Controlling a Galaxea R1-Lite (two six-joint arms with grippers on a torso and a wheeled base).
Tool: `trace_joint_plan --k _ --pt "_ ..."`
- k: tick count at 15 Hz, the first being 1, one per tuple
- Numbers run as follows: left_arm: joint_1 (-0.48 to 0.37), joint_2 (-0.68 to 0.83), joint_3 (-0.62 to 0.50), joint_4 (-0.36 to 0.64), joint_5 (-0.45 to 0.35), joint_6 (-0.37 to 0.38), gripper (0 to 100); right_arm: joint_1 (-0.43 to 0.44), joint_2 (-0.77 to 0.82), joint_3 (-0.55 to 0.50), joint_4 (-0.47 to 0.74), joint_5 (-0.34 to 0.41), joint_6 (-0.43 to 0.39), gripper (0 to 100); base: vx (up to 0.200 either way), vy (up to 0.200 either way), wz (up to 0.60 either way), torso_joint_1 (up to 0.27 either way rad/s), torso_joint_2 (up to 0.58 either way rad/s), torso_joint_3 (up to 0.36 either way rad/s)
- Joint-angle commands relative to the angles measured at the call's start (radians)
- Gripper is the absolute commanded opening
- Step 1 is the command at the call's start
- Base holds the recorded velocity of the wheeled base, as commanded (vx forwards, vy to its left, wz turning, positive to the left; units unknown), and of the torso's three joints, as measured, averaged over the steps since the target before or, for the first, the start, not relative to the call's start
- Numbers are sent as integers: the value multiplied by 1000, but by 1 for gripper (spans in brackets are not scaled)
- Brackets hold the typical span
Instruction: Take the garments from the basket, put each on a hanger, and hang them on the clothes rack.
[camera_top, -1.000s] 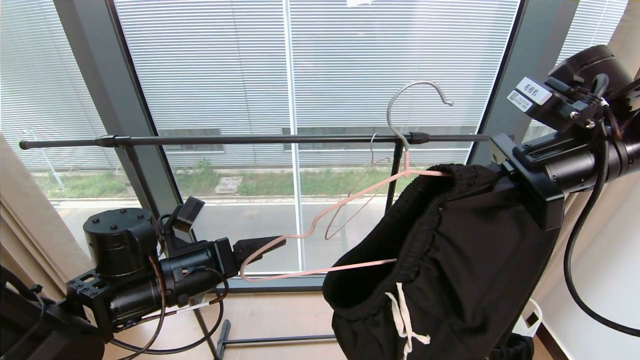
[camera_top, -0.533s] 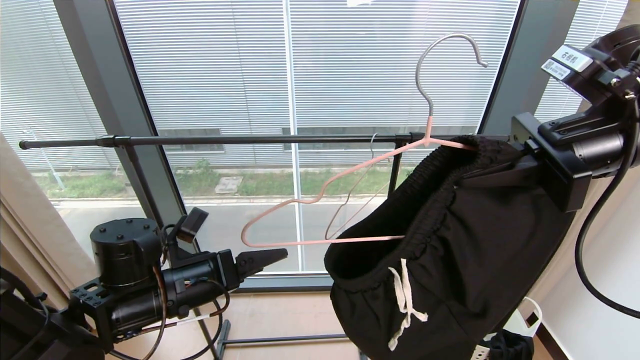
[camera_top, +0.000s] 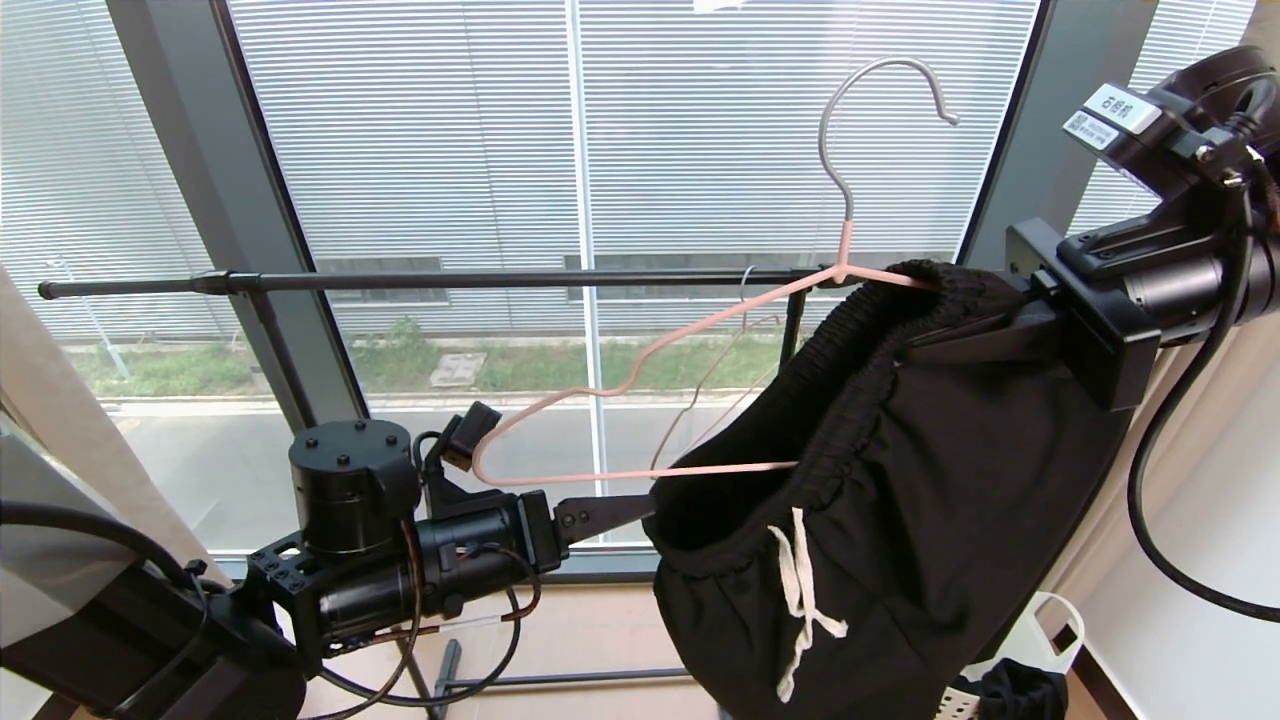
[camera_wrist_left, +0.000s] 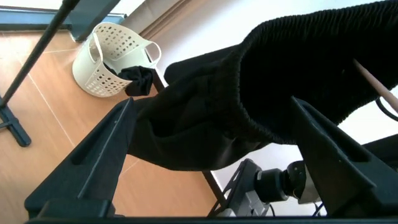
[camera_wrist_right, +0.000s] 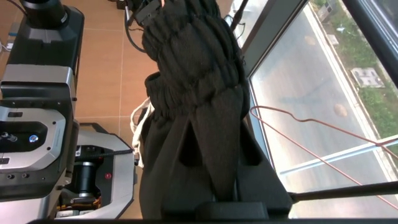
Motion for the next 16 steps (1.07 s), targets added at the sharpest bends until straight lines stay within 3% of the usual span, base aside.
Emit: trace_joint_plan --k 1,6,7,13,16 --pt "-24 31 -21 0 0 -1 100 6 3 2 0 0 0 0 0 0 0 0 0 0" --pt "-36 35 -23 0 2 -1 100 34 -2 5 0 0 0 0 0 0 0 0 0 0" --pt "-41 35 -23 0 28 -1 0 36 -3 8 2 0 1 0 0 0 0 0 0 0" --pt "-26 19 -11 0 37 0 0 23 -17 28 2 0 0 0 0 0 0 0 0 0" --pt "34 -30 34 0 43 2 0 -43 -43 53 2 25 0 0 0 0 0 0 0 0"
